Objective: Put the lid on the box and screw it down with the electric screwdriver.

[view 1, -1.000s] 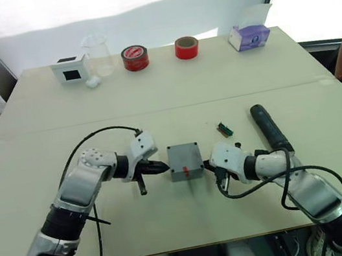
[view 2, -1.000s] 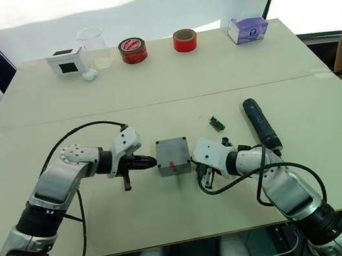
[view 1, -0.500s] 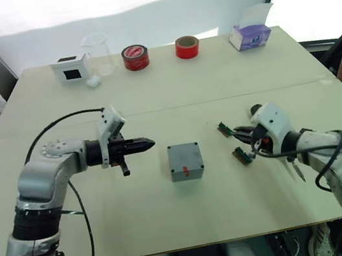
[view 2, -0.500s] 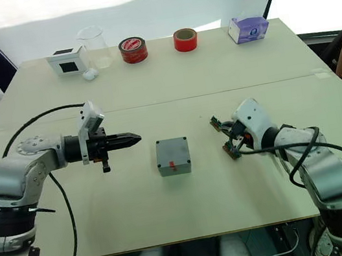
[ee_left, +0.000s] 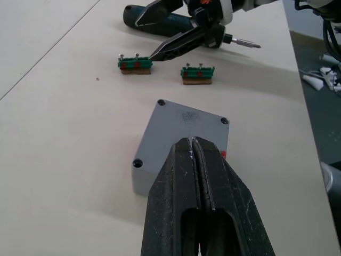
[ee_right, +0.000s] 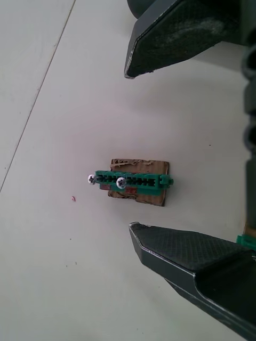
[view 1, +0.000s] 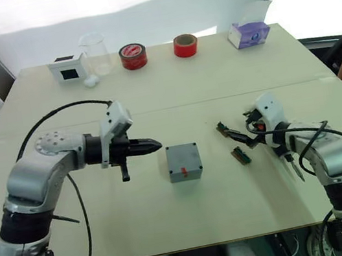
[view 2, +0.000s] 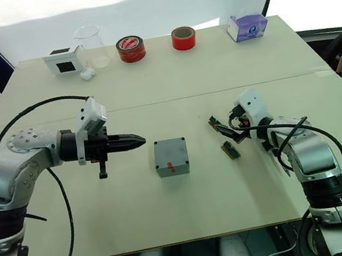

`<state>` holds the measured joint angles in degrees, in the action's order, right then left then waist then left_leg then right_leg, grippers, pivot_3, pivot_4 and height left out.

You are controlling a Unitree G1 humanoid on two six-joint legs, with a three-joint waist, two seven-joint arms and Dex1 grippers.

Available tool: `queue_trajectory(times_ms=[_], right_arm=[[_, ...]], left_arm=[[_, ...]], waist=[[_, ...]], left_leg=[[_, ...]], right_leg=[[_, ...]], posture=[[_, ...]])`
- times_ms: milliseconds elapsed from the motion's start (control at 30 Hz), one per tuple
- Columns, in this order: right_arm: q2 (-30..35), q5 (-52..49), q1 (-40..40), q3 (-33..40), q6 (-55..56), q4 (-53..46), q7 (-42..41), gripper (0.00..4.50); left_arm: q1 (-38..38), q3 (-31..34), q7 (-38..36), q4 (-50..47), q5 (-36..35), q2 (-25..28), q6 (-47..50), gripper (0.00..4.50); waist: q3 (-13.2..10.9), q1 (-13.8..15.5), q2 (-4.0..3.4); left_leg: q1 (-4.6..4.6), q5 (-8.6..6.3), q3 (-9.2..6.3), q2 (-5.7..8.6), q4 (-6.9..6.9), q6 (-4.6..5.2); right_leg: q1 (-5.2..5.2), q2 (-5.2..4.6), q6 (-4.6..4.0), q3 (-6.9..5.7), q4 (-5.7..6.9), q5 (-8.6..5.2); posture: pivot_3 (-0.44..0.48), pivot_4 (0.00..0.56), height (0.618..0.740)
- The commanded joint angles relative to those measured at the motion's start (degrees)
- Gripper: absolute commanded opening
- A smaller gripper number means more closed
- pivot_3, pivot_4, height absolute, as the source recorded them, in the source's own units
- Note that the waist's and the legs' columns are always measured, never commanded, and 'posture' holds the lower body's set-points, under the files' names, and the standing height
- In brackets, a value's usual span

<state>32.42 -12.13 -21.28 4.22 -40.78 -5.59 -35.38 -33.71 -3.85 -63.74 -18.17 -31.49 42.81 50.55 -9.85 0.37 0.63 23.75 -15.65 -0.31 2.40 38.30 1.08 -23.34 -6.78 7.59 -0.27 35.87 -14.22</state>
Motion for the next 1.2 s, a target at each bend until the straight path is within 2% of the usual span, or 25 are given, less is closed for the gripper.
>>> queue_trajectory(times_ms=[33, 67, 133, 267, 433, 567, 700, 900, 1000, 1067, 1100, 1200], right_arm=[[0.04, -1.10, -1.36, 0.51, 0.74, -1.07, -0.20, 4.02], [0.09, -1.20, -1.31, 0.45, 0.64, -1.20, -0.21, 3.84], [0.50, -1.84, -0.77, 0.99, -0.56, -2.51, -0.16, 3.19], [1.25, -3.52, 0.84, 3.19, -3.37, -6.19, 0.41, 3.19], [1.62, -10.81, 10.41, 10.77, -11.03, -23.68, 0.74, 3.19], [1.23, -14.86, 14.50, 13.13, -15.39, -31.03, 2.10, 3.19], [1.62, -15.55, 18.78, 12.56, -16.67, -33.94, 3.23, 3.19], [1.04, -13.91, 20.64, 9.35, -13.65, -31.80, 5.36, 3.19], [1.48, -12.68, 21.91, 7.89, -11.62, -30.67, 5.85, 2.50], [1.80, -12.64, 22.77, 7.67, -10.84, -30.41, 5.74, 1.54], [1.96, -12.43, 23.25, 7.59, -10.50, -30.25, 5.77, 1.28], [2.09, -12.22, 23.86, 7.57, -9.56, -29.73, 5.96, 1.28]], left_arm=[[0.80, 0.90, 0.41, -1.23, -0.61, 1.17, -1.05, 0.00], [1.04, 0.91, 0.48, -1.22, -0.67, 1.31, -1.16, 0.00], [1.70, 0.94, 0.69, -1.60, -0.75, 1.78, -1.14, 0.00], [2.81, 1.05, 0.80, -2.11, -0.78, 2.75, -1.36, 0.00], [4.78, 1.13, 0.62, -3.16, -1.17, 4.19, -1.29, 0.00], [4.97, 1.04, 0.19, -3.14, -2.01, 4.55, -1.12, 0.00], [4.71, 0.22, -1.02, -3.19, -3.07, 4.89, -0.88, 0.00], [3.53, -0.84, -2.35, -3.43, -3.88, 5.03, -0.55, 0.00], [3.20, -0.94, -2.24, -3.23, -3.92, 5.01, -0.42, 0.00], [3.18, -0.84, -2.20, -3.35, -4.08, 5.12, -0.20, 0.00], [3.25, -0.76, -2.20, -3.52, -4.19, 5.21, -0.06, 0.00], [3.29, -0.69, -2.12, -3.67, -4.38, 5.31, 0.19, 0.00]], waist=[[0.00, -0.07, 0.00], [0.00, -0.10, 0.00], [0.00, -0.08, 0.00], [0.00, -0.06, 0.00], [-0.02, 0.37, -0.01], [-0.02, 0.15, 0.00], [-0.02, 0.29, -0.01], [-0.02, 0.26, 0.00], [-0.02, 0.26, 0.00], [-0.02, 0.27, 0.00], [-0.02, 0.28, 0.00], [-0.02, 0.25, 0.00]], left_leg=[[0.00, 0.00, 0.00, 0.00, 0.00, 0.00], [0.00, 0.00, 0.00, 0.00, 0.00, 0.00], [0.00, 0.00, 0.00, 0.00, -0.01, 0.00], [0.00, 0.00, 0.00, 0.00, -0.01, 0.00], [0.00, 0.00, -0.01, -0.01, -0.06, 0.00], [-0.04, 0.00, -0.01, -0.01, -0.07, 0.00], [-0.10, 0.00, -0.03, -0.03, -0.10, 0.00], [-0.10, 0.00, -0.01, -0.02, -0.09, 0.00], [-0.10, 0.00, -0.01, -0.02, -0.09, 0.00], [-0.10, 0.00, 0.00, -0.02, -0.09, 0.00], [-0.10, 0.00, 0.00, -0.02, -0.09, 0.00], [-0.10, 0.00, 0.00, -0.02, -0.09, 0.00]], right_leg=[[0.00, 0.00, 0.00, 0.00, 0.00, 0.00], [0.00, 0.00, 0.00, 0.00, 0.00, 0.00], [0.00, 0.01, 0.00, 0.00, 0.00, 0.00], [0.00, 0.01, 0.00, 0.00, 0.00, 0.00], [0.00, 0.00, 0.00, 0.00, -0.02, -0.01], [0.02, 0.00, 0.01, 0.01, 0.00, 0.00], [0.05, 0.02, 0.00, 0.01, 0.01, -0.01], [0.06, 0.01, 0.00, 0.01, 0.00, -0.01], [0.06, 0.02, 0.00, 0.01, 0.00, -0.01], [0.06, 0.01, 0.00, 0.01, -0.01, -0.01], [0.06, 0.02, 0.00, 0.01, -0.01, -0.01], [0.06, 0.02, 0.00, 0.01, 0.00, -0.01]], posture=[[0.000, 0.150, 0.740], [0.000, 0.150, 0.740], [0.000, 0.150, 0.740], [0.000, 0.150, 0.740], [0.000, 0.150, 0.740], [0.000, 0.150, 0.740], [0.000, 0.150, 0.740], [0.000, 0.150, 0.740], [0.000, 0.150, 0.740], [0.000, 0.150, 0.740], [0.000, 0.150, 0.740], [0.000, 0.150, 0.740]])
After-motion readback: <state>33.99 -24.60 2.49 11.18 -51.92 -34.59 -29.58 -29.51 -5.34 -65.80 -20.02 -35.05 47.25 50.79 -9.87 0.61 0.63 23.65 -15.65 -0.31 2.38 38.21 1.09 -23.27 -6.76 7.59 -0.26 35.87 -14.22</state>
